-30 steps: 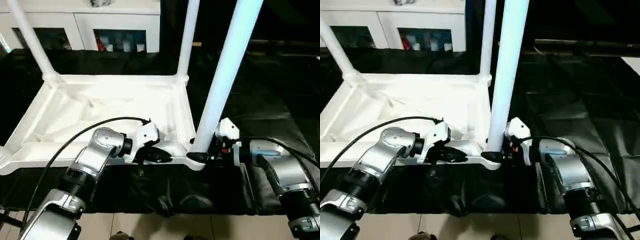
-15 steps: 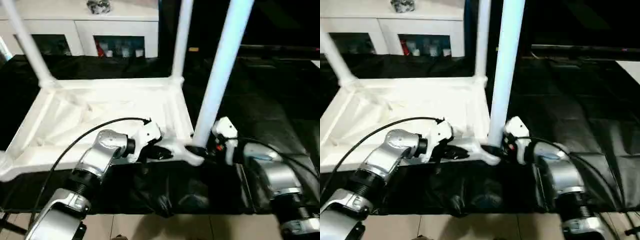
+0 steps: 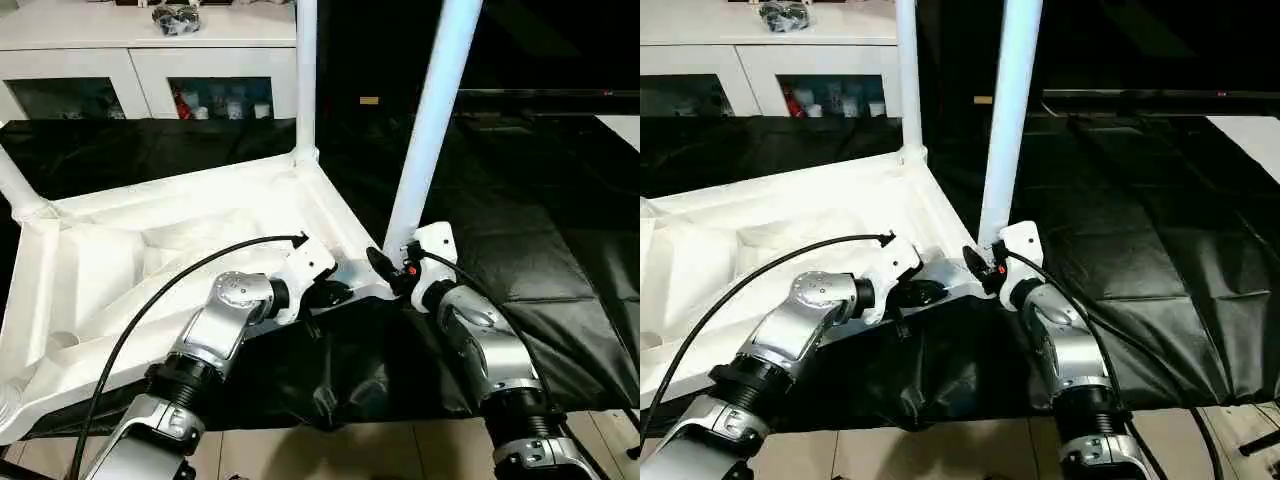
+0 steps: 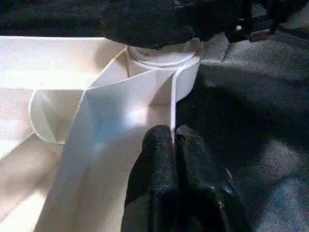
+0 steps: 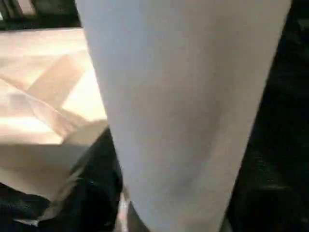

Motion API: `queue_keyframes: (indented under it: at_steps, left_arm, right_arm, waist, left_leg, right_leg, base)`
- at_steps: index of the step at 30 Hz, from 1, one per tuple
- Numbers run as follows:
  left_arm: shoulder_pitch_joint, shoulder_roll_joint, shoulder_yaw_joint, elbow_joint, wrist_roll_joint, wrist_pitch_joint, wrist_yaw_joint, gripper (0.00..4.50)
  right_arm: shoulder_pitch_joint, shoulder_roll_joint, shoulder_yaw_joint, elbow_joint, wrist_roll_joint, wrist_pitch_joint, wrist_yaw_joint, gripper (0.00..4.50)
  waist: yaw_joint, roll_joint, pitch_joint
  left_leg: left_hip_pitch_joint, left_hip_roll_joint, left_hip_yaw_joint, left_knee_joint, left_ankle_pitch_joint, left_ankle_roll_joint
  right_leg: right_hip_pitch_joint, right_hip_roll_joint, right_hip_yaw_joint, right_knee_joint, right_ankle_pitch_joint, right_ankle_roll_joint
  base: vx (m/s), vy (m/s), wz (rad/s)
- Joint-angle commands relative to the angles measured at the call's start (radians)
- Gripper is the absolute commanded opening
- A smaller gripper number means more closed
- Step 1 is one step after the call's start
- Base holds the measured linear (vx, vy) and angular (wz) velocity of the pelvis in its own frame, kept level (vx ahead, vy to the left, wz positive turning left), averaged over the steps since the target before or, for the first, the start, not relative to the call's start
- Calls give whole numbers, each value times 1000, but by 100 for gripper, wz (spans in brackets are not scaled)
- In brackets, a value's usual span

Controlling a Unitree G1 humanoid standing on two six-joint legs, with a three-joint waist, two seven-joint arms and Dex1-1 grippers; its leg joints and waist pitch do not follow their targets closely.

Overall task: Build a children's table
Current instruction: Rotate leg to tighten

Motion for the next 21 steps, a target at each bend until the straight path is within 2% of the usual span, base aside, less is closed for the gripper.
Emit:
queue_keyframes:
  at_steps: [1,2,5,10,11,12,13,14,15,16,17,18,21]
  left_arm:
    - [-43,-62,-31,-10,-39,-53,-16,0]
    - [-44,-54,-29,-8,-40,-60,-29,0]
    - [-45,-19,-33,-6,-50,-86,-95,0]
    - [-50,14,-44,5,-62,-104,-176,0]
    - [-56,25,-42,19,-75,-113,-216,0]
    - [-62,34,-41,33,-75,-127,-236,0]
    - [-65,37,-41,38,-75,-133,-243,0]
    - [-70,43,-40,49,-71,-139,-250,0]
    - [-74,48,-40,61,-68,-146,-258,0]
    - [-77,51,-40,67,-68,-148,-267,0]
    - [-80,55,-43,73,-68,-154,-281,0]
    - [-80,56,-43,75,-68,-155,-284,0]
    - [-87,64,-46,86,-69,-167,-312,0]
  right_arm:
    - [7,41,85,17,34,62,98,285]
    - [9,28,89,10,27,66,111,313]
    - [27,-37,126,-28,21,77,207,317]
    - [58,-129,169,-85,40,84,376,317]
    - [73,-178,189,-109,53,81,454,317]
    - [83,-211,203,-125,61,83,510,317]
    - [86,-223,208,-131,64,85,531,317]
    - [94,-248,220,-141,63,79,571,317]
    - [101,-272,228,-153,64,79,609,317]
    - [104,-287,233,-160,65,83,632,317]
    - [109,-304,236,-167,70,88,659,292]
    - [109,-307,237,-169,71,90,664,292]
    - [114,-337,245,-180,82,104,711,286]
  waist:
    - [4,-4,-62]
    - [4,-7,-64]
    - [7,-3,-67]
    - [17,-4,-70]
    - [19,-4,-72]
    - [25,2,-70]
    - [29,-3,-72]
    - [33,7,-72]
    - [37,2,-73]
    - [41,2,-74]
    - [44,4,-74]
    - [45,8,-74]
    - [51,8,-73]
  left_leg:
    - [3,10,-7,-76,-348,27]
    - [1,11,-6,-76,-336,30]
    - [-2,13,-4,-77,-308,37]
    - [-1,15,2,-72,-270,59]
    - [-2,15,2,-70,-254,62]
    - [-2,15,4,-68,-242,71]
    - [-1,15,6,-66,-237,80]
    - [-3,16,5,-66,-231,80]
    - [-4,16,6,-65,-219,82]
    - [-2,17,7,-64,-215,83]
    - [-1,20,8,-64,-214,85]
    - [-5,20,7,-65,-217,82]
    - [-3,20,7,-67,-238,75]
  right_leg:
    - [38,-44,29,-101,-511,-104]
    - [40,-44,31,-98,-484,-111]
    - [45,-43,34,-90,-412,-135]
    - [48,-46,39,-83,-341,-173]
    - [51,-45,38,-79,-314,-184]
    - [50,-44,39,-77,-287,-193]
    - [51,-43,39,-76,-279,-198]
    - [51,-45,39,-73,-272,-203]
    - [54,-42,37,-73,-263,-202]
    - [53,-43,38,-71,-254,-206]
    - [51,-43,39,-69,-241,-216]
    - [54,-43,36,-70,-247,-217]
    - [54,-44,35,-74,-287,-208]
  base:
    - [0,0,0]
    - [0,0,0]
    - [0,0,0]
    - [0,0,0]
    - [0,0,0]
    - [0,0,0]
    - [0,0,0]
    - [0,0,0]
    - [0,0,0]
    - [0,0,0]
    - [0,0,0]
    - [0,0,0]
    - [0,0,0]
